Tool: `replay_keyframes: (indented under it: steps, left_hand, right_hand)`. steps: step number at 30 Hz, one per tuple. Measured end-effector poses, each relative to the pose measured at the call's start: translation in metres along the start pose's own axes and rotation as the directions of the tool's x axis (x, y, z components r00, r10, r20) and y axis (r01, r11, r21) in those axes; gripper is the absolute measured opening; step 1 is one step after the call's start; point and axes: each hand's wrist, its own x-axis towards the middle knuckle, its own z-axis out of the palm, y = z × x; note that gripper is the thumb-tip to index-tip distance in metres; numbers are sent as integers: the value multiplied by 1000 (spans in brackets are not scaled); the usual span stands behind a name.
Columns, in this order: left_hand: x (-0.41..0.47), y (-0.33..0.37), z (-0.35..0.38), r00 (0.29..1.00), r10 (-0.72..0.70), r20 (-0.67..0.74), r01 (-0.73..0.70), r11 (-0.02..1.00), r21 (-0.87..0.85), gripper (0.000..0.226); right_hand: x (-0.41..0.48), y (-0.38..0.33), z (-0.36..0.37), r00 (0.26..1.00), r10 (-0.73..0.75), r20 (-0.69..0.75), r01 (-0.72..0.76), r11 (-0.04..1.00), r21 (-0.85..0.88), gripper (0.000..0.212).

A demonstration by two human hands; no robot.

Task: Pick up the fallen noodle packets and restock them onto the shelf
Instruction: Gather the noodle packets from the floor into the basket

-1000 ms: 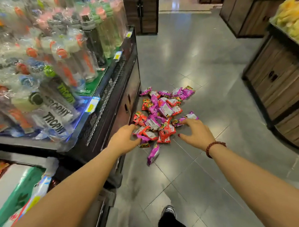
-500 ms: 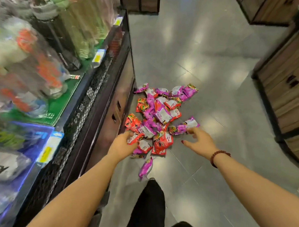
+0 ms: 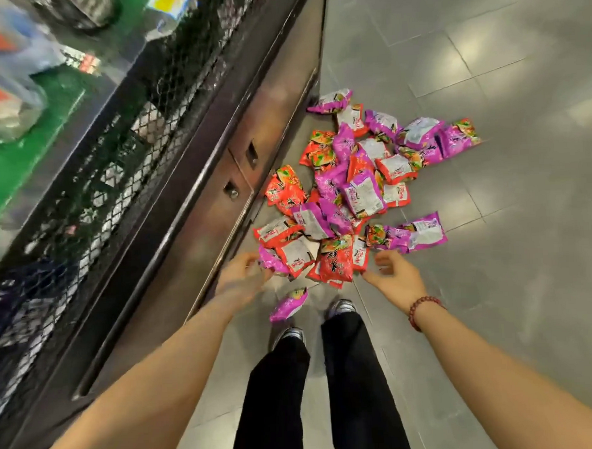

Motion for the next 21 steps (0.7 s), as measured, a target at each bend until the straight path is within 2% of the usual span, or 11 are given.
replay_keyframes:
  steps: [2,6,10,15,21]
  left_hand:
    - [28,-13,25,995,-94,-30,91,992,-93,36]
    - [83,-40,81,969,-237,-62,219,951,-217,55]
    - [145,-75,139,932,-353,-86,303,887,-349,39]
    - [224,-112,197,911,-402,-90,330,843,-425,38]
    - [287,-142,242,901,-391,-189,238,807,-540,50]
  right_hand:
    - [41,14,14,999,49,16,-50,997,53,47]
    - [112,54,46,991,128,49,-133,984,119,47]
    - [181,107,87,975,219,36,-222,955,195,54]
    - [254,163,133,951,310,5,-301,921,247,57]
    - [317,203,180,943,331,24,-323,899,295,74]
